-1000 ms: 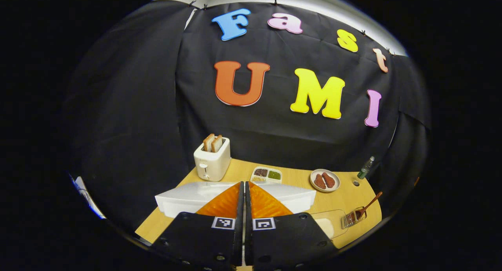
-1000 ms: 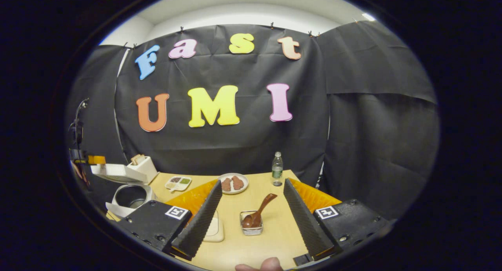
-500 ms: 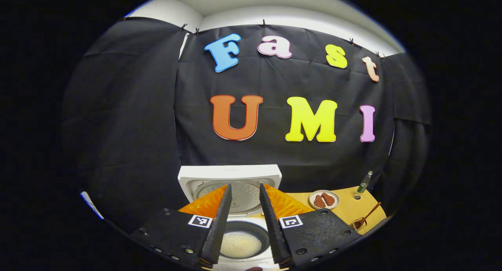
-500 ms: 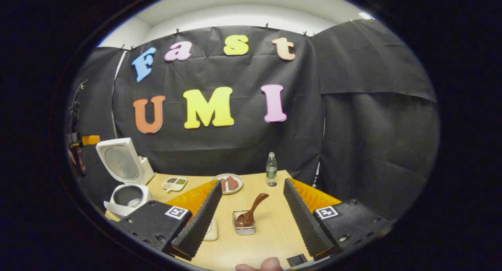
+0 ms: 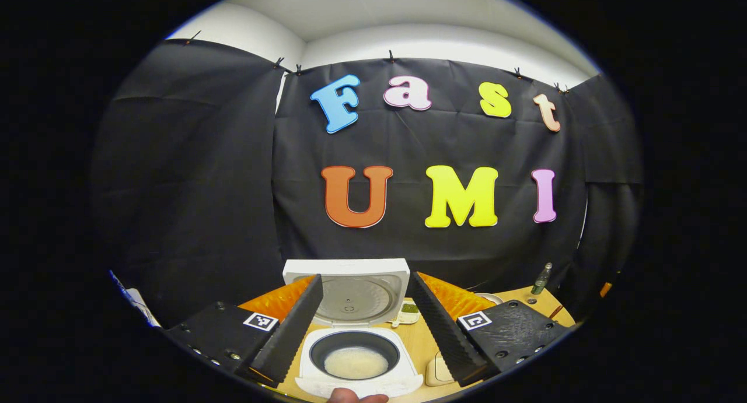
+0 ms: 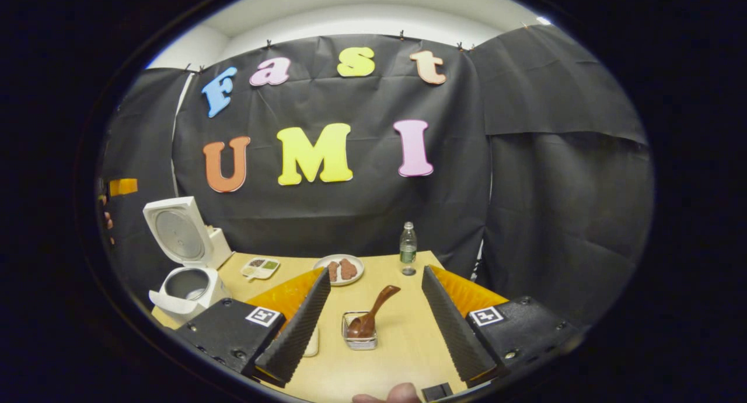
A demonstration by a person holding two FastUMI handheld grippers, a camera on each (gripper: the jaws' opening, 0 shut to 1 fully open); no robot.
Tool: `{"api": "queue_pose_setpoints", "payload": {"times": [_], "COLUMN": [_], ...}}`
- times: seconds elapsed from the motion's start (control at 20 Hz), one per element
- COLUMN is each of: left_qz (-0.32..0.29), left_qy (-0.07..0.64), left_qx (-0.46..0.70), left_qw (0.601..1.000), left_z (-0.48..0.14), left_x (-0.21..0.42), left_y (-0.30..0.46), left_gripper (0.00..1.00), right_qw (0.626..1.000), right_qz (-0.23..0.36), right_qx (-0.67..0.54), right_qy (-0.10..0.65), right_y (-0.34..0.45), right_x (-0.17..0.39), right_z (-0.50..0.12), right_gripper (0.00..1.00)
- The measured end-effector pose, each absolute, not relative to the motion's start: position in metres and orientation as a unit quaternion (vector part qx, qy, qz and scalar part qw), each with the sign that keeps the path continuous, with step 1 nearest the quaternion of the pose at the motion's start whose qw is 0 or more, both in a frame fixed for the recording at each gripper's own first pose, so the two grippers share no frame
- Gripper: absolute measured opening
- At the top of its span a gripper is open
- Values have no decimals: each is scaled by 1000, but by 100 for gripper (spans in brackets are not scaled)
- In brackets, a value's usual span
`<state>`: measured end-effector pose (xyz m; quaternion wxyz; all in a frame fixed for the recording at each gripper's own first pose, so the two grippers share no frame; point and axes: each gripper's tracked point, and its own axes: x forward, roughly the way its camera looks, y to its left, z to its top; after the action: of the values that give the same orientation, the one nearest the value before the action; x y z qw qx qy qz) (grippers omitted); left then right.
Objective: Close the left gripper, press the button to open the rice cooker; take a wooden spoon from the chopstick holder with the right hand, scoop a spoonful of rice and pour it into the rice cooker, then put the wooden spoon back into the chopstick holder.
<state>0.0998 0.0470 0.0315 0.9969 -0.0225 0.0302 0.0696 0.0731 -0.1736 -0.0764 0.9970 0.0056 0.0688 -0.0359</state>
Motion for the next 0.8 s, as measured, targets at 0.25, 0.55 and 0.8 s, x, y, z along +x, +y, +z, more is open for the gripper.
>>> {"api": "queue_pose_setpoints", "payload": {"times": [0.25,0.55,0.8], "left_qz": [85,124,156], "left_qy": [25,20,38], "left_qx": [-28,-23,-19], "left_qw": [996,992,987], "left_z": [38,34,25], "left_x": [91,87,79], "left_y": [37,20,17], "left_gripper": [96,96,96], "right_qw": [995,989,973], "right_qz": [-7,33,62], "right_qx": [18,44,91], "right_qy": [94,139,201], "right_y": [-186,-197,-194], "right_x": [110,179,234], "right_z": [-122,-199,-261], "right_gripper": [100,100,96]}}
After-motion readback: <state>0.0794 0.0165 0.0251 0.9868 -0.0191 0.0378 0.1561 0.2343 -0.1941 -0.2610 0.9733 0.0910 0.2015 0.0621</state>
